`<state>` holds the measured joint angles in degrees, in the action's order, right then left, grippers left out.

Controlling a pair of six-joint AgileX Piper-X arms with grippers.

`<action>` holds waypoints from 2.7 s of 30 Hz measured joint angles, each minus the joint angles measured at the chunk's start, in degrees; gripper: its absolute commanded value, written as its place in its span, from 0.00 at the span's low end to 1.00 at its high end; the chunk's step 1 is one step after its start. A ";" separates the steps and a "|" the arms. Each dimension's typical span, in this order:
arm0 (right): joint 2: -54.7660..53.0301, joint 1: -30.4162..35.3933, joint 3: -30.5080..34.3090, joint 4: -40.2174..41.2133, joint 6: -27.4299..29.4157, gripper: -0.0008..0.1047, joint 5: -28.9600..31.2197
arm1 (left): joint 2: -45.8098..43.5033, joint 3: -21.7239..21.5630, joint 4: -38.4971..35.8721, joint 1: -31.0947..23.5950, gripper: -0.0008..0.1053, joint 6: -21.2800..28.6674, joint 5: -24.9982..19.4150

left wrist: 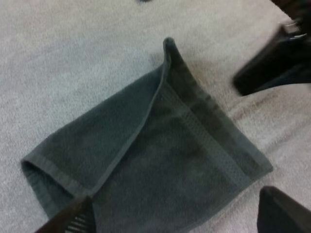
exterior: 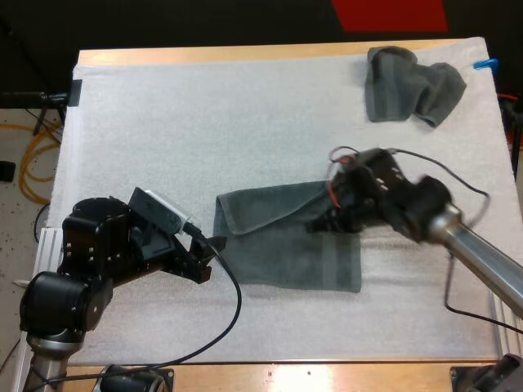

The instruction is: Pick towel from pile fold and stack

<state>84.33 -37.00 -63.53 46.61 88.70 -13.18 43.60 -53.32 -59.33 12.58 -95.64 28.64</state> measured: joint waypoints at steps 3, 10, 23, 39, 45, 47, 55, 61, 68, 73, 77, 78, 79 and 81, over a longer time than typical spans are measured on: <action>7.55 0.00 -5.59 1.93 0.34 0.01 -0.36 | 0.00 0.00 -0.11 0.00 0.63 0.00 0.80; 21.95 0.00 -17.42 12.74 4.72 0.01 -0.45 | 0.00 0.00 -0.48 0.00 0.63 0.00 1.60; 32.80 0.00 -24.44 13.91 5.16 0.01 -0.45 | 0.00 0.00 -0.49 0.00 0.63 0.00 1.60; 35.28 0.00 -25.08 2.35 2.70 0.01 1.75 | 0.00 0.00 -0.49 0.00 0.63 0.00 1.60; 35.28 0.00 -25.13 -5.10 0.24 0.01 3.01 | 0.00 0.00 -0.49 0.00 0.63 0.00 1.60; 35.28 0.00 -25.13 -8.37 0.00 0.01 5.46 | 0.00 0.00 -0.49 0.00 0.63 0.00 1.60; 35.34 0.00 -25.63 -19.99 0.00 0.01 11.08 | 0.00 0.00 -0.49 0.00 0.63 0.00 1.60; 33.78 0.00 -28.25 -20.20 0.35 0.01 11.26 | 0.00 0.00 -0.49 0.00 0.63 0.09 1.60; 22.37 0.00 -28.48 -16.32 1.56 0.01 11.31 | 0.00 0.00 -0.49 0.00 0.63 0.09 1.60; 12.50 0.04 -28.74 -9.26 1.63 0.24 11.31 | 0.00 0.00 -0.49 0.00 0.63 0.09 1.60; 5.76 0.14 -28.82 -2.67 2.07 0.49 12.63 | 0.00 0.00 -0.49 0.00 0.63 0.09 1.60; 4.31 0.14 -28.79 -0.63 2.15 0.54 13.41 | 0.00 0.00 -0.49 0.00 0.63 0.09 1.60; 2.75 0.14 -28.79 1.44 2.14 0.56 14.11 | 0.00 0.00 -0.49 0.00 0.63 0.09 1.60; 0.09 0.14 -28.79 5.98 2.14 0.57 16.50 | 0.00 0.00 -0.64 0.00 0.63 0.09 1.60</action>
<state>84.42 -36.86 -92.33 52.59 90.84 3.32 43.60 -53.32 -59.97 12.58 -95.56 30.24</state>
